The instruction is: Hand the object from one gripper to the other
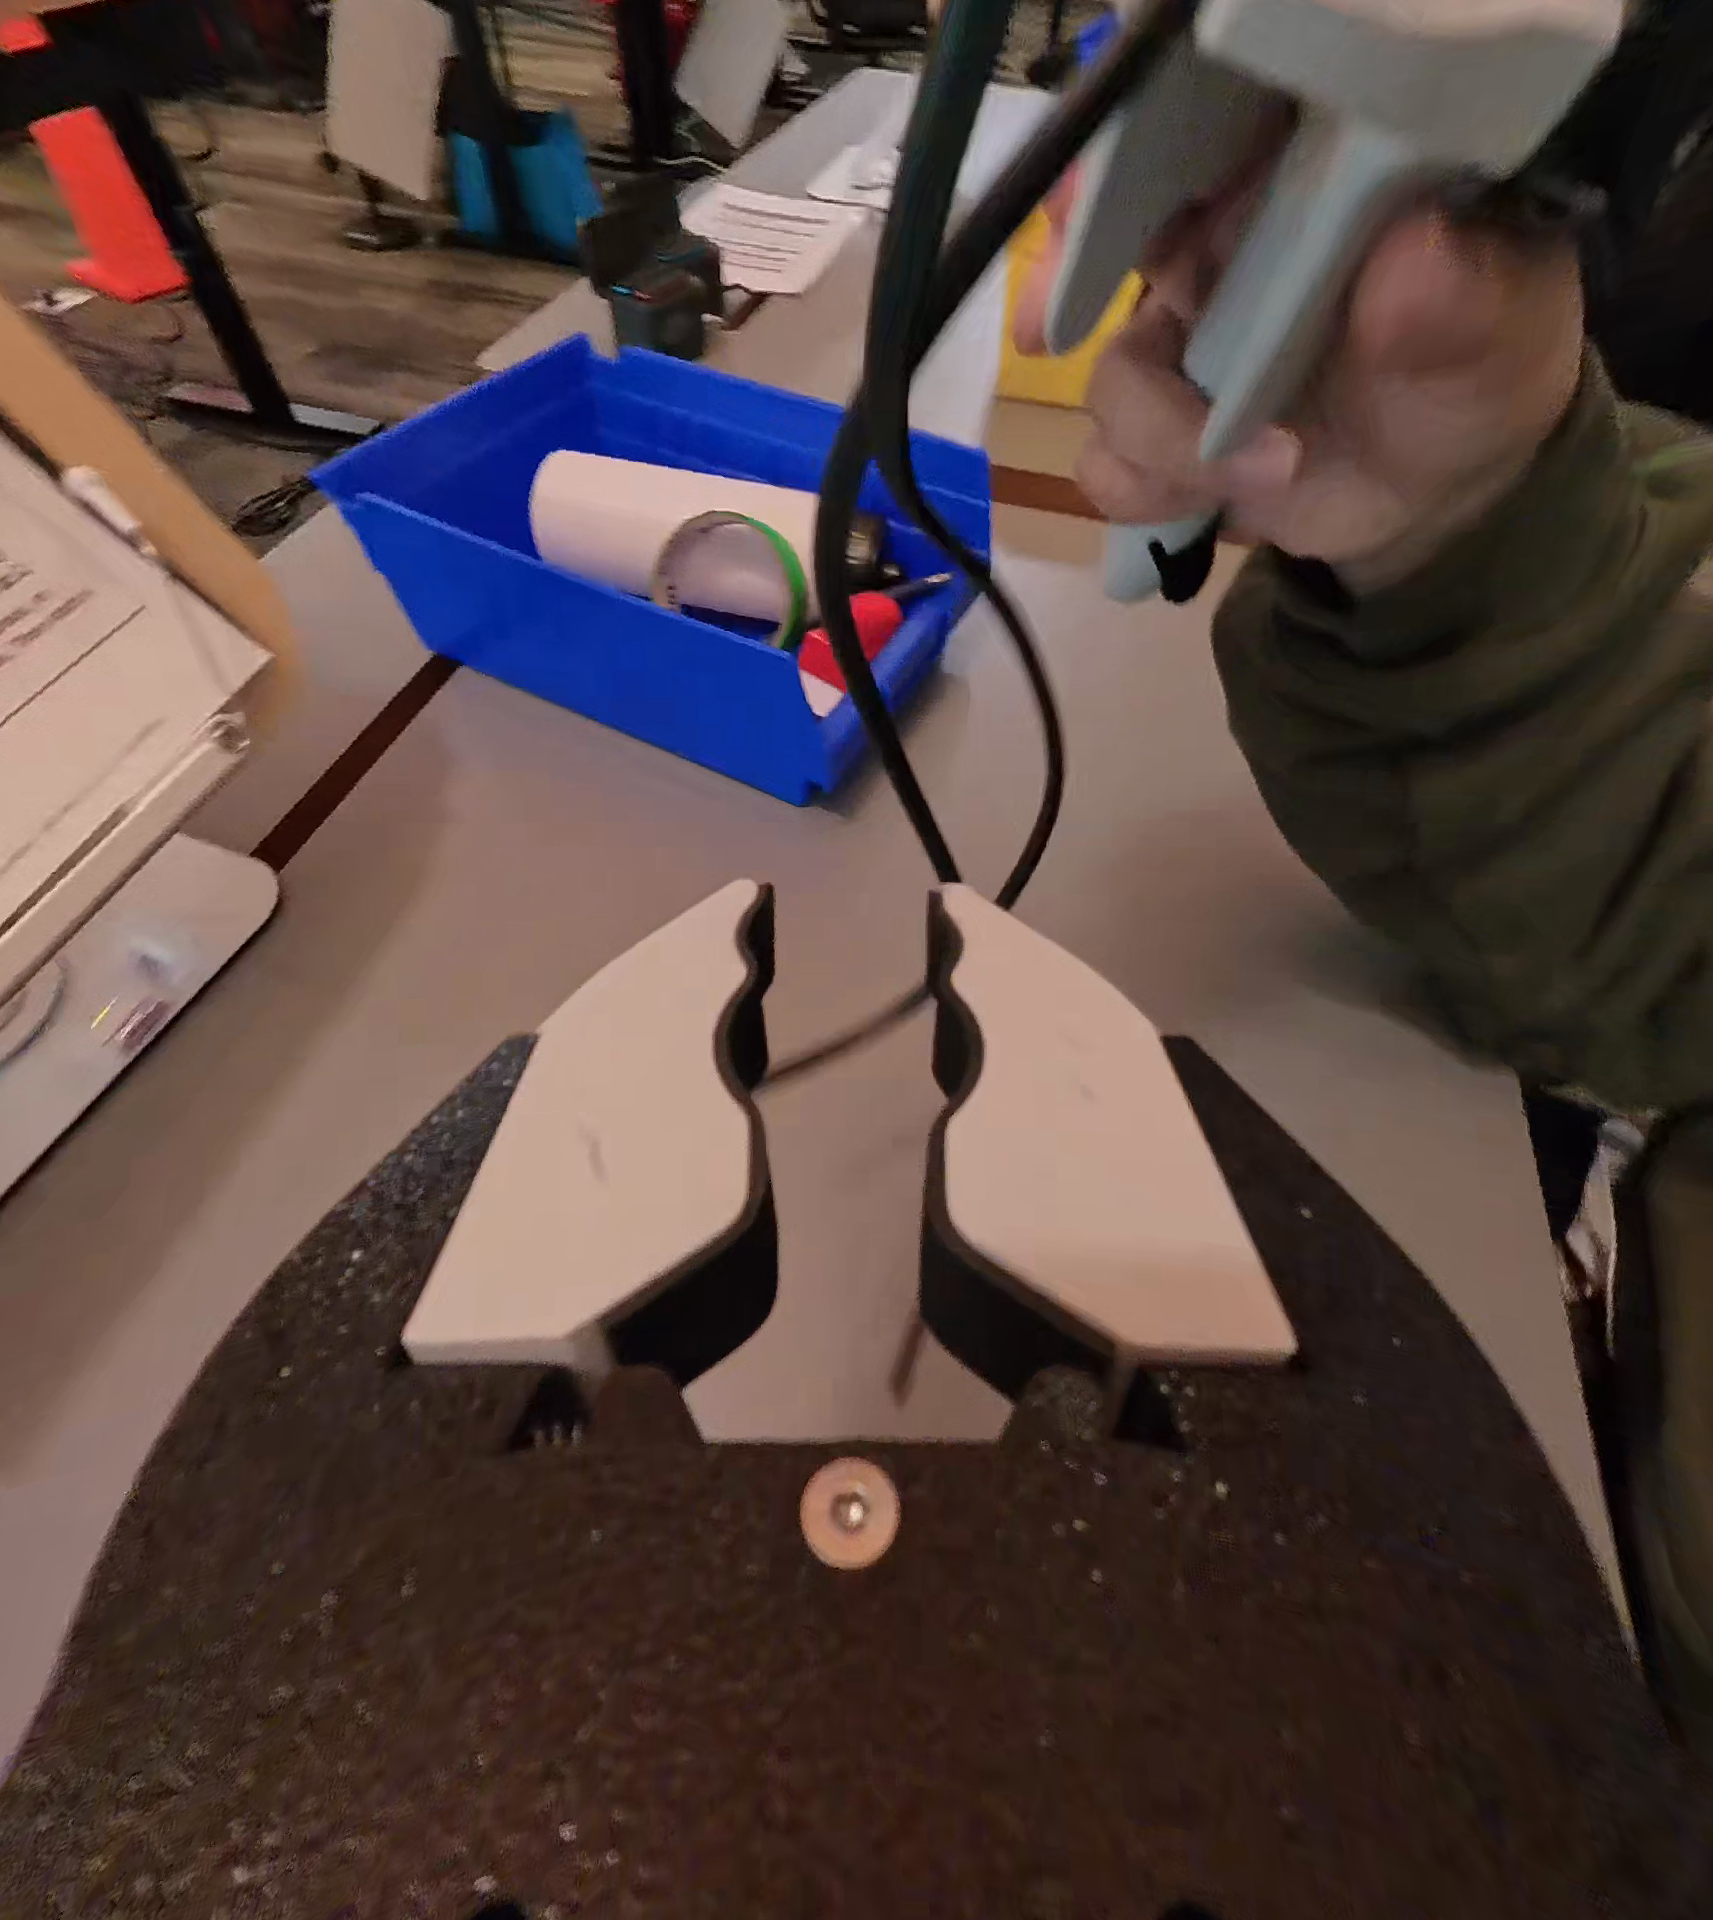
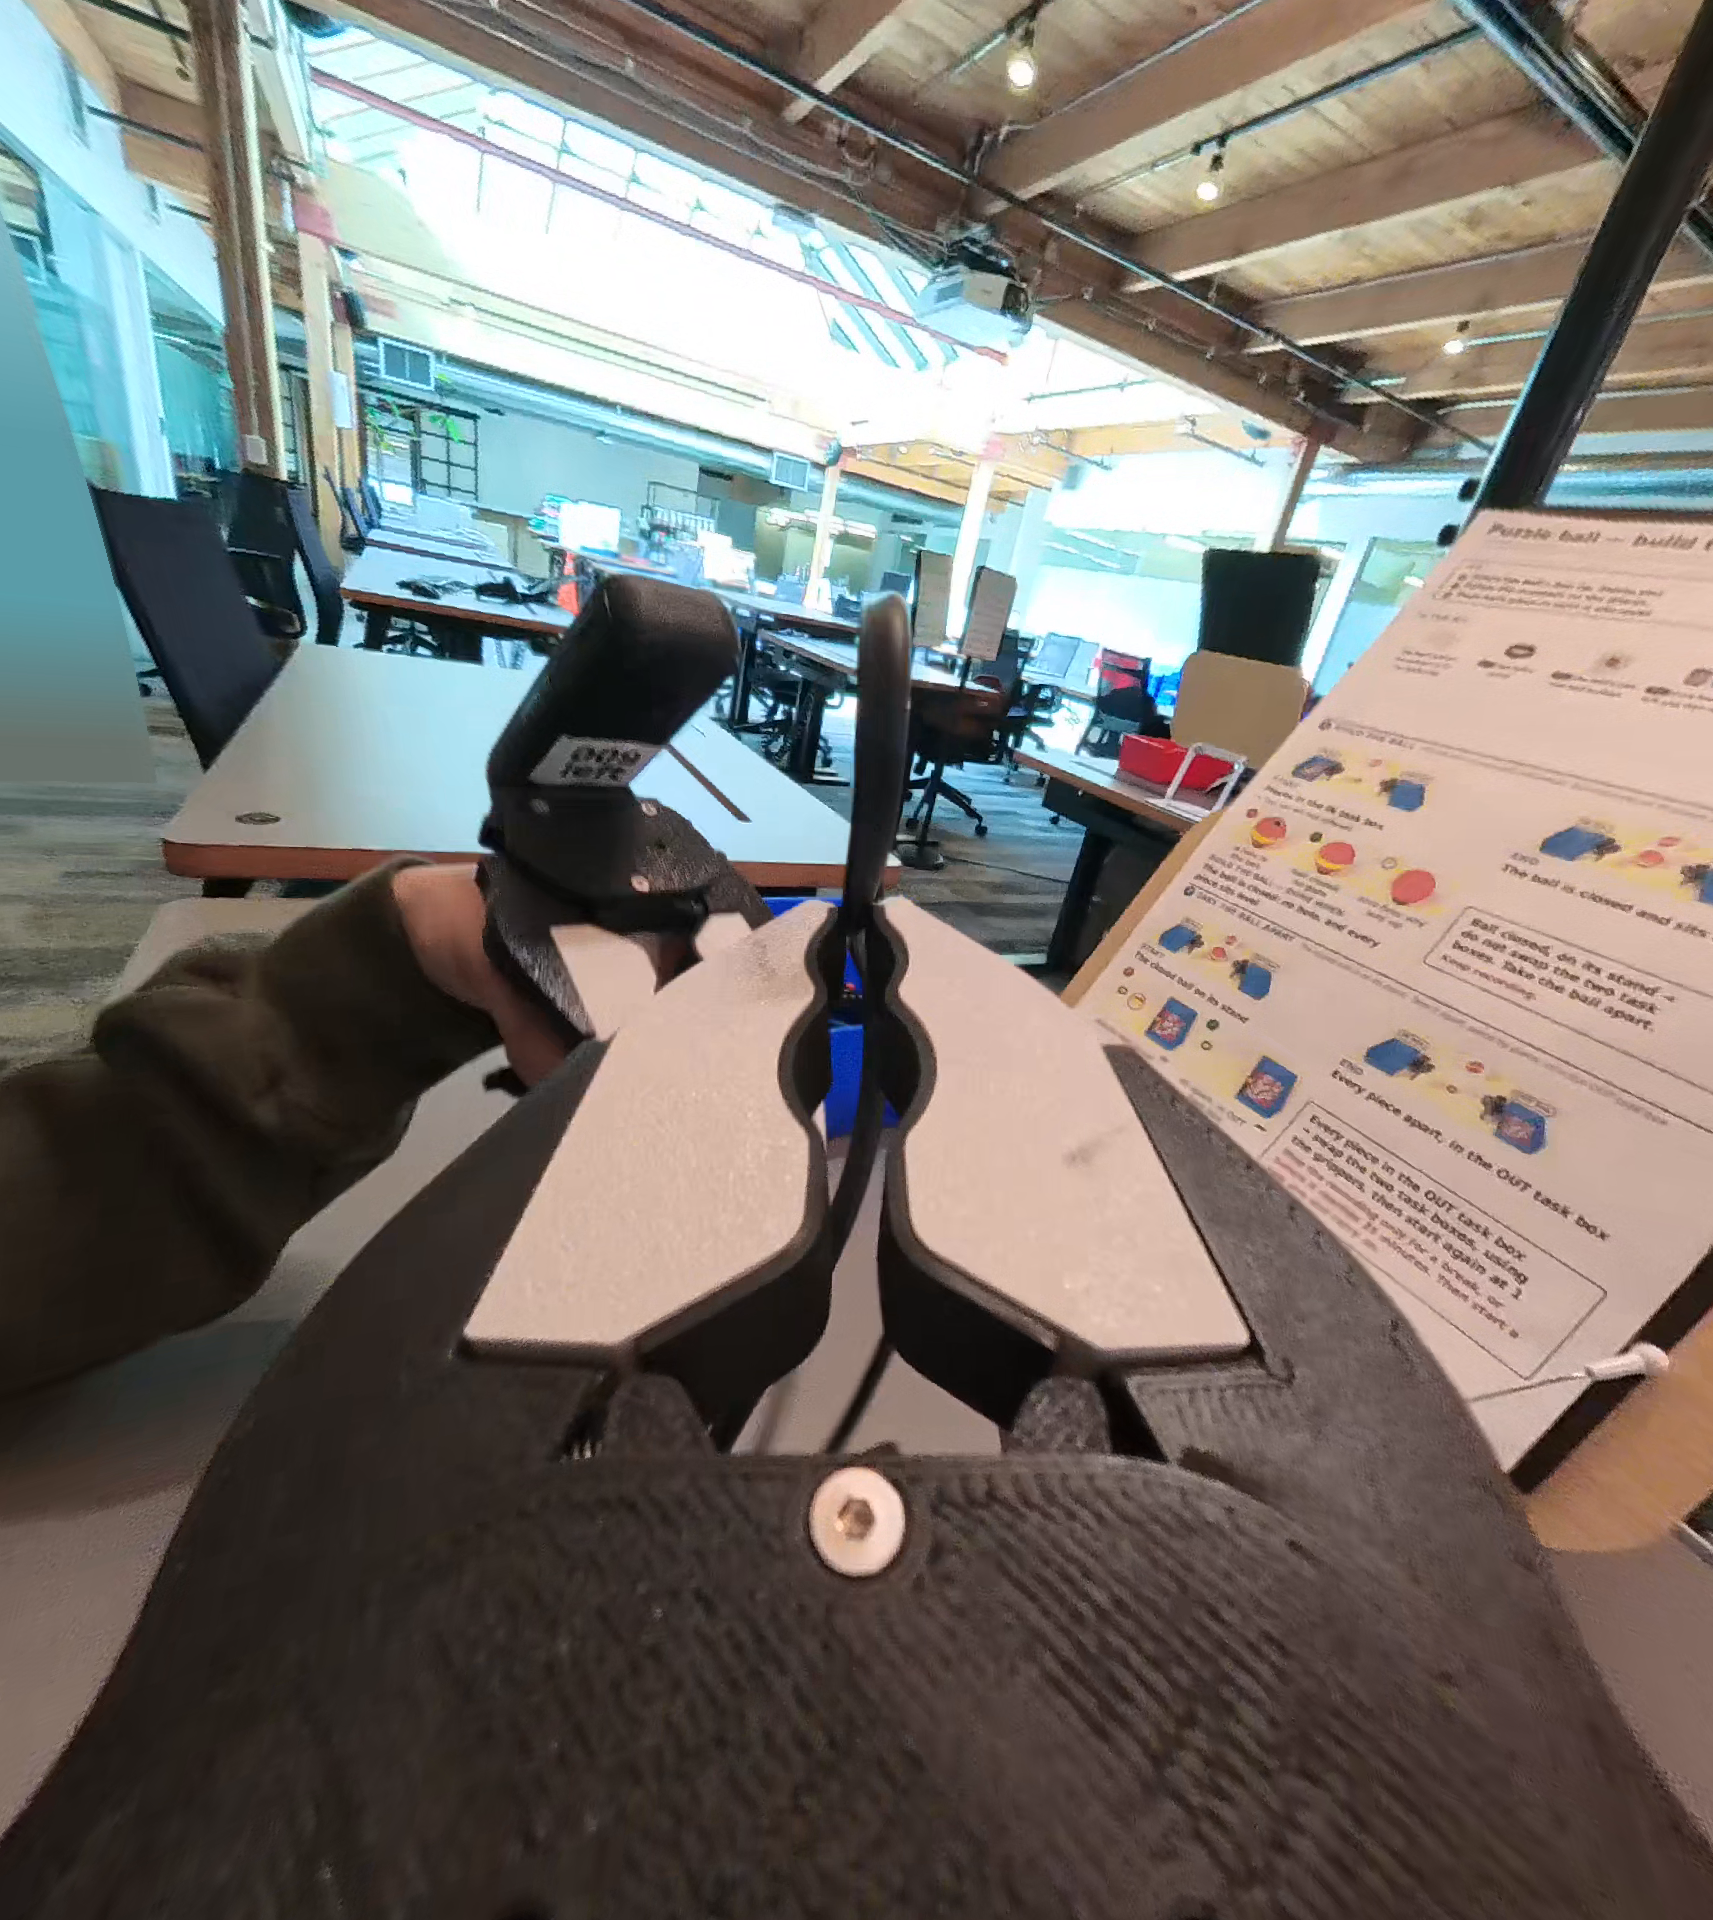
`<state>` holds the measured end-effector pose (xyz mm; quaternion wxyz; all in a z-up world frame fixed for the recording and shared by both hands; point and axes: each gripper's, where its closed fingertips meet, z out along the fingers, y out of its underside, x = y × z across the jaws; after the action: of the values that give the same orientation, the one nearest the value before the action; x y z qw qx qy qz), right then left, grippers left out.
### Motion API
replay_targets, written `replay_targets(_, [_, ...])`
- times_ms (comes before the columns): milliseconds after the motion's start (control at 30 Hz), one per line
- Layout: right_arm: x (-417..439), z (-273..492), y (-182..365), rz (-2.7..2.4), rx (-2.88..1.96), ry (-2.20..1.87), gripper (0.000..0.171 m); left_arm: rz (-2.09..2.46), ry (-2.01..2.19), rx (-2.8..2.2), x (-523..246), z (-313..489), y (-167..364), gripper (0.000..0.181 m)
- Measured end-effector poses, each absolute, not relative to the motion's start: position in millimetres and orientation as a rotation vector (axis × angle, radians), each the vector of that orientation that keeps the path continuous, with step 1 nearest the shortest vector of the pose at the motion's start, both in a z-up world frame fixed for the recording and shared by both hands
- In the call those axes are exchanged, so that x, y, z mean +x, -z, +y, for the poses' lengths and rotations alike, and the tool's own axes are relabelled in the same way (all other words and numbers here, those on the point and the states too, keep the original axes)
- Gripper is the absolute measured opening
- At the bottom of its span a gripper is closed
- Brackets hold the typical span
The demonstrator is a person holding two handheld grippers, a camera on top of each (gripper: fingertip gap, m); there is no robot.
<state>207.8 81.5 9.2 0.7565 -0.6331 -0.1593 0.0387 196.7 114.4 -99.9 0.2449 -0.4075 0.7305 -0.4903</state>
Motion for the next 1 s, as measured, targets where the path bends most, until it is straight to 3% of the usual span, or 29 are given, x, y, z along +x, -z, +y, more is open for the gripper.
replay_targets(67, [202,79,-14,-0.358,-1.352,-0.112,0.004,2.048,1.265,-1.080,201,108,111,0.041])
replay_targets(167, [198,82,-12,-0.376,-1.359,-0.109,0.004,2.041,1.131,-1.070,214,108,120,0.077])
replay_targets(533, [210,81,-17,-0.314,-1.344,-0.058,0.004,2.081,1.140,-0.981,217,88,121,0.081])
replay_targets(767, [208,77,-18,-0.318,-1.355,-0.066,0.003,1.798,1.531,-1.007,213,94,70,0.084])
replay_targets(1000, [210,81,-14,-0.322,-1.387,0.009,0.003,2.014,1.679,-0.871,215,50,98,0.089])
